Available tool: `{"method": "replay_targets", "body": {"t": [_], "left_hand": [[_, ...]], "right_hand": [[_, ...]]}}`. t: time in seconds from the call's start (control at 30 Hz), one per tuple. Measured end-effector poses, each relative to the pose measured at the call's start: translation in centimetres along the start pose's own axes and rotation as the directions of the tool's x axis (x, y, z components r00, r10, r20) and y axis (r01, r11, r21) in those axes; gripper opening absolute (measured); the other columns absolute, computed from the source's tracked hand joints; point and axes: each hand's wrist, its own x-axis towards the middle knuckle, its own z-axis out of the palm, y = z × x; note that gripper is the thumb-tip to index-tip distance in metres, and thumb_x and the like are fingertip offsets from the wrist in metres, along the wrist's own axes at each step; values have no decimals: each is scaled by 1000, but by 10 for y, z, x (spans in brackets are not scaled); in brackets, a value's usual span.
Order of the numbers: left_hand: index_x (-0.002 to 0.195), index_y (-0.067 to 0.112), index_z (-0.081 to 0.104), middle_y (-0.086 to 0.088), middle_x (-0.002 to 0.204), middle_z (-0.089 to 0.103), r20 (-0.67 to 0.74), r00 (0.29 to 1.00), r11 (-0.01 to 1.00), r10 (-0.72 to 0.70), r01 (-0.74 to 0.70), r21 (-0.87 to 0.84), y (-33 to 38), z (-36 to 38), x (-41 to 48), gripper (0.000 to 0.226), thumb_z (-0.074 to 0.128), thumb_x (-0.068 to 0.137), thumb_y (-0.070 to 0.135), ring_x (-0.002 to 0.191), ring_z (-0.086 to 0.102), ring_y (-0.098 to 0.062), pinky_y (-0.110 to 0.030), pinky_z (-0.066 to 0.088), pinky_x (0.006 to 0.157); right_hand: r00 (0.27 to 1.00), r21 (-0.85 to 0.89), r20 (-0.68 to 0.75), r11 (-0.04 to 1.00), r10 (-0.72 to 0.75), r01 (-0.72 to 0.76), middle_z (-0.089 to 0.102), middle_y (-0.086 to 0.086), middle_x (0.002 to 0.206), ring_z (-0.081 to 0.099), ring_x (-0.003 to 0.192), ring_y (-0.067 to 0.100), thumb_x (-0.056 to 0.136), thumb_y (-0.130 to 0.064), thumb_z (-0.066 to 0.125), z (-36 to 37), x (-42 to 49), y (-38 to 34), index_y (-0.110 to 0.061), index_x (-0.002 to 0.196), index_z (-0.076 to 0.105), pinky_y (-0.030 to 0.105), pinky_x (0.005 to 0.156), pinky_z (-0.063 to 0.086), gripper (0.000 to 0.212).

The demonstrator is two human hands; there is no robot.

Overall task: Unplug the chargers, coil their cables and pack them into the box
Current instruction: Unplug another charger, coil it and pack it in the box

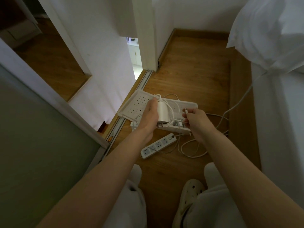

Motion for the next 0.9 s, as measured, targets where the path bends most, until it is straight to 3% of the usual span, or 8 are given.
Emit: {"method": "replay_targets", "body": {"t": [0.2, 0.4, 0.5, 0.6, 0.7, 0.77, 0.83, 0.9], "left_hand": [[118, 25, 49, -16, 112, 60, 34, 999, 999, 33, -34, 29, -1, -3, -1, 43, 22, 99, 53, 87, 61, -22, -29, 51, 61], [122, 18, 49, -16, 108, 63, 94, 995, 997, -25, 17, 80, -7, -8, 0, 52, 26, 97, 56, 82, 62, -20, -27, 51, 58], [122, 18, 51, -15, 107, 64, 91, 995, 994, -51, 42, 98, -8, -7, 1, 53, 26, 96, 57, 77, 62, -18, -25, 51, 54], [120, 19, 52, -15, 109, 66, 68, 996, 993, -65, 57, 105, -10, -5, 2, 50, 27, 97, 55, 79, 64, -20, -26, 54, 57], [114, 28, 49, -14, 111, 63, 32, 999, 992, -32, 28, 122, -10, -3, 1, 35, 27, 99, 51, 86, 65, -23, -29, 56, 62], [113, 28, 50, -13, 112, 62, -14, 1000, 992, -25, 26, 120, -11, -3, 1, 35, 27, 99, 51, 92, 64, -25, -30, 55, 64], [120, 23, 50, -11, 114, 61, -40, 999, 993, -22, 27, 116, -11, -3, 2, 42, 27, 99, 51, 96, 63, -24, -28, 53, 61], [123, 23, 50, -8, 114, 61, -37, 999, 993, -13, 17, 120, -11, -2, 2, 43, 27, 99, 50, 96, 62, -22, -27, 53, 63]], "right_hand": [[977, -268, 104, 941, -187, 208, 62, -2, 77, 51, 68, 5, 96, -11, 48, -1, 6, 5, -3, 108, 64, 18, 62, 42, 22], [959, -147, 253, 975, -126, 167, 62, -3, 75, 52, 62, 3, 93, -8, 51, 0, 0, 7, -11, 96, 68, 9, 52, 44, 17], [953, 11, 292, 997, -78, 78, 67, 6, 86, 65, 72, 9, 90, -6, 56, 2, 2, 10, -7, 99, 65, 17, 64, 57, 13], [970, 47, 226, 996, -83, 74, 67, 9, 89, 66, 78, 17, 90, -6, 56, 8, 1, 13, -5, 97, 63, 27, 74, 58, 10], [988, 51, 64, 989, -143, 139, 65, 5, 85, 63, 78, 15, 98, -15, 43, 18, -10, 15, -10, 90, 62, 24, 69, 54, 21], [978, 30, 31, 978, -208, 207, 66, 5, 94, 64, 86, 15, 99, -24, 40, 21, -18, 15, -11, 101, 60, 22, 71, 53, 24], [961, 7, 70, 963, -268, 268, 64, 2, 103, 64, 90, 11, 95, -28, 50, 23, -25, 17, -11, 117, 50, 16, 67, 52, 27], [950, -1, 68, 952, -305, 306, 63, 1, 103, 64, 85, 7, 89, -19, 61, 22, -31, 16, -16, 119, 44, 12, 59, 51, 34]]}}
